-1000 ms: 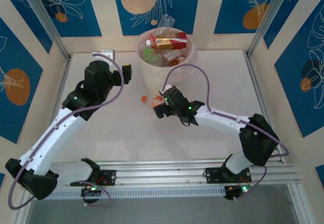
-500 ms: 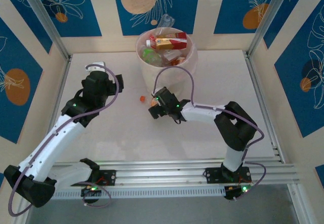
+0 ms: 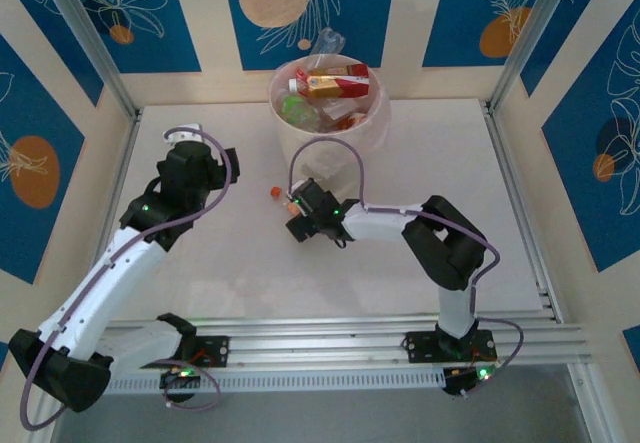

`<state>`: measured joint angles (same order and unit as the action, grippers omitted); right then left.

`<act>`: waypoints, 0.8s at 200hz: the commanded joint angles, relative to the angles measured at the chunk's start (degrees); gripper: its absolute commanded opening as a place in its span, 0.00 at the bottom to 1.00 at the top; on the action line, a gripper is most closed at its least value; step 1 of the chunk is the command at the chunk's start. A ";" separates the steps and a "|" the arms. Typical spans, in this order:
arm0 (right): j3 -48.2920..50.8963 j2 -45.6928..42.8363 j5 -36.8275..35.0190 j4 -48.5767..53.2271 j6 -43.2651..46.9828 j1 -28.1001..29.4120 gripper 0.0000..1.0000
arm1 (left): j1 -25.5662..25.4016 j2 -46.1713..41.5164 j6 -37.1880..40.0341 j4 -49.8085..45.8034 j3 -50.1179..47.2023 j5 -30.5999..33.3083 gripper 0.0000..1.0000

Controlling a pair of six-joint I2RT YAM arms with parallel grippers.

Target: Put the plastic bottles in the bin

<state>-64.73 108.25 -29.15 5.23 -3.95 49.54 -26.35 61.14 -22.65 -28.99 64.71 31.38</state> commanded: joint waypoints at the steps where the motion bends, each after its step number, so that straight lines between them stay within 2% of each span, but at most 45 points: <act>1: -1.87 -0.19 -1.39 2.27 0.71 1.73 0.92 | 2.99 2.01 -2.48 -1.95 -0.72 -2.75 1.00; 47: -5.47 2.30 -4.24 4.35 -0.07 2.71 0.91 | 7.07 4.60 -5.94 0.63 -3.63 -9.04 0.99; 98: -11.10 8.12 -3.24 5.45 0.49 1.85 0.91 | 8.88 4.37 -6.36 0.67 -4.37 -9.87 1.00; 135: -13.92 11.14 -1.46 6.86 0.96 1.75 0.83 | 9.43 3.89 -6.49 0.60 -5.12 -10.13 0.99; 160: -14.42 11.42 -1.68 7.98 1.51 2.28 0.72 | 9.66 3.38 -6.77 0.69 -5.56 -10.03 0.99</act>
<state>-77.78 118.65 -31.27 11.00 -3.11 51.37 -17.63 66.08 -28.42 -29.19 60.05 21.98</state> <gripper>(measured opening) 0.775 0.995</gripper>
